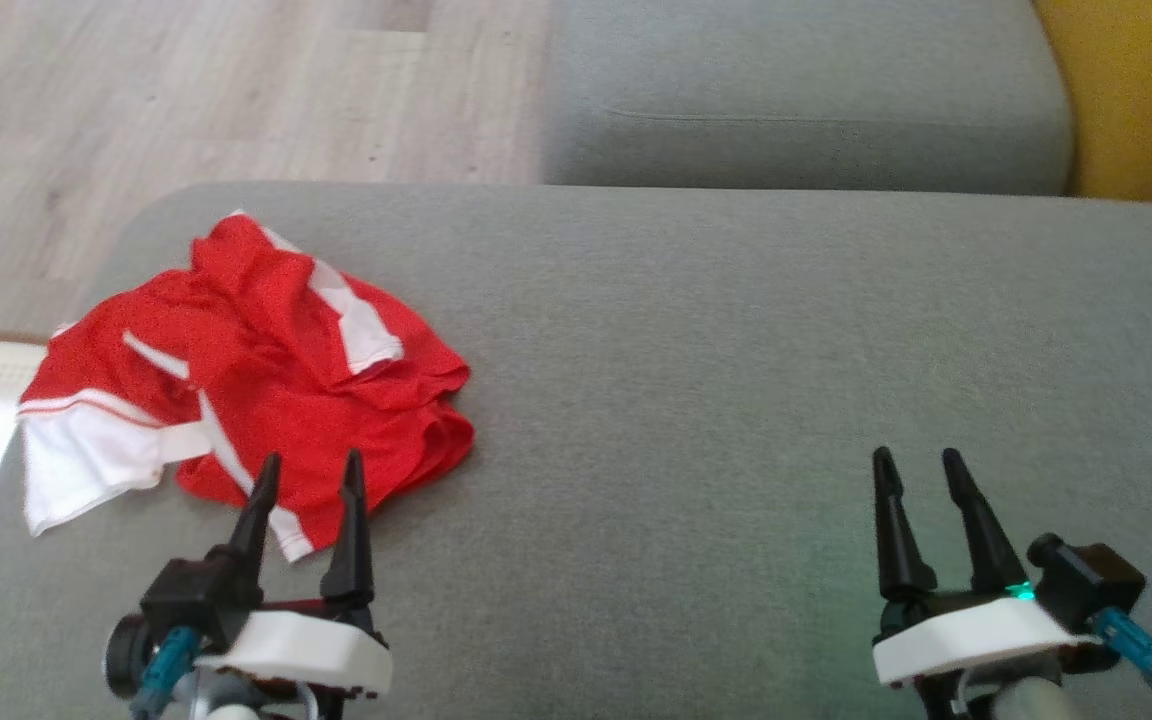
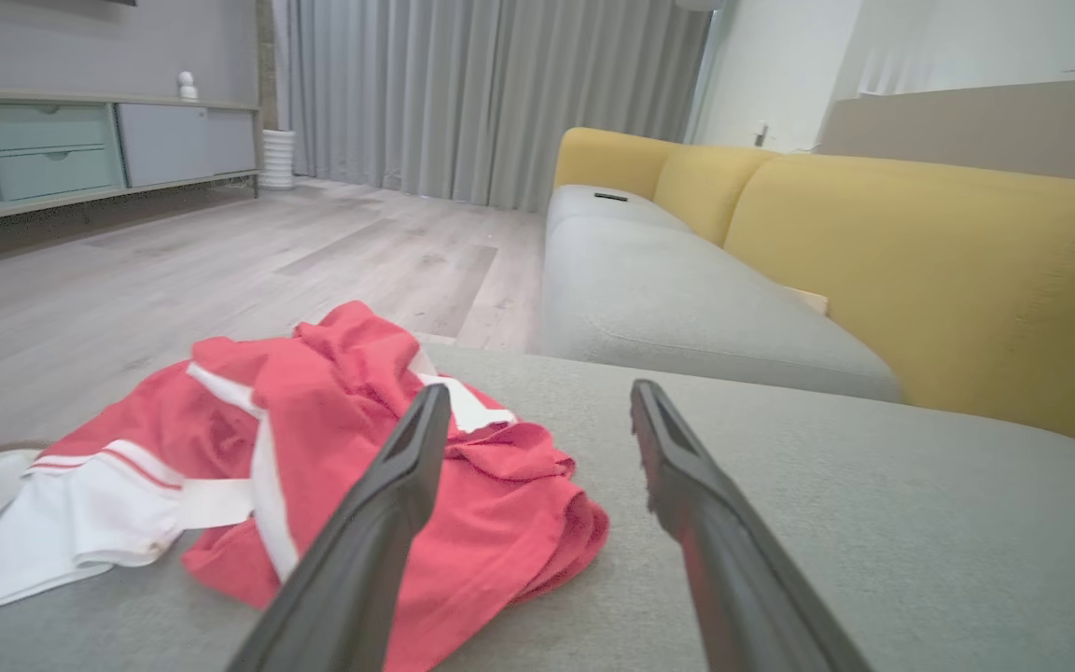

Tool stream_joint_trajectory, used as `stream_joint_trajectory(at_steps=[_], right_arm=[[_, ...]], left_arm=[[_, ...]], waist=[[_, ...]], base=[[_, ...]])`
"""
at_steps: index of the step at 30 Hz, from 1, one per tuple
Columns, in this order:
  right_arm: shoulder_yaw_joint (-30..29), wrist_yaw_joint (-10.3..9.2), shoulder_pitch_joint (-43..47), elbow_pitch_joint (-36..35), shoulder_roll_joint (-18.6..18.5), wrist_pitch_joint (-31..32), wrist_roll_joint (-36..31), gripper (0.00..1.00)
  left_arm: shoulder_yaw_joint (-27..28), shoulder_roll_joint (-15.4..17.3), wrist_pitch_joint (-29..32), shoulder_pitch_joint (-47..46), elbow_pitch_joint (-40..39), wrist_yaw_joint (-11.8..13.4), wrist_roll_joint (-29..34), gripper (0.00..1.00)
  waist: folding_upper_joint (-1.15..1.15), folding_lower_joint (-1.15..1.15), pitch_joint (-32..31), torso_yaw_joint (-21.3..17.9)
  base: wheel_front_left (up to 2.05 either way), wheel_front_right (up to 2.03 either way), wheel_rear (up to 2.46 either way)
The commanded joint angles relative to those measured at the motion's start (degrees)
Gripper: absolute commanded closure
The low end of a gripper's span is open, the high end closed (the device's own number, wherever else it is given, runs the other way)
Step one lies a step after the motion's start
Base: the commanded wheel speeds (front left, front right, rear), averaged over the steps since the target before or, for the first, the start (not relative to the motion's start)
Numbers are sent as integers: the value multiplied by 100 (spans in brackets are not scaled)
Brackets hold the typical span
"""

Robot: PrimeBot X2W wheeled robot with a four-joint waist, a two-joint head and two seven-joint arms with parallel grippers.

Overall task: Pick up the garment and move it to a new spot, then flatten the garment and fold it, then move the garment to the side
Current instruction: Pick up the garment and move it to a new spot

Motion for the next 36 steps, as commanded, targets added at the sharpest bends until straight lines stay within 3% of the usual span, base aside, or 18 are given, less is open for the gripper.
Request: stream_joint_trajectory(at_steps=[1, 9, 17, 29, 36], right_arm=[[206, 44, -281, -186, -50, -61, 36, 0], [539, 44, -230, -172, -50, -61, 197, 0], [674, 44, -204, -161, -50, -61, 262, 0], [676, 44, -237, -164, -50, -61, 240, 0], [401, 44, -467, -251, -50, -61, 26, 0]], left_arm=[[275, -23, -71, -250, -190, 26, 65, 0], [547, -23, -71, -220, -213, -1, 175, 0], [746, -24, -71, -171, -235, -54, 234, 0], [896, -24, -71, -225, -275, -80, 261, 0], [945, -11, -71, -779, -62, -353, 480, 0]], waist=[[0, 0, -20, 194], [0, 0, -72, 708], [0, 0, -93, 947], [0, 0, 69, 868], [0, 0, 687, 593]], base=[[0, 0, 0], [0, 0, 0], [0, 0, 0], [0, 0, 0], [0, 0, 0]])
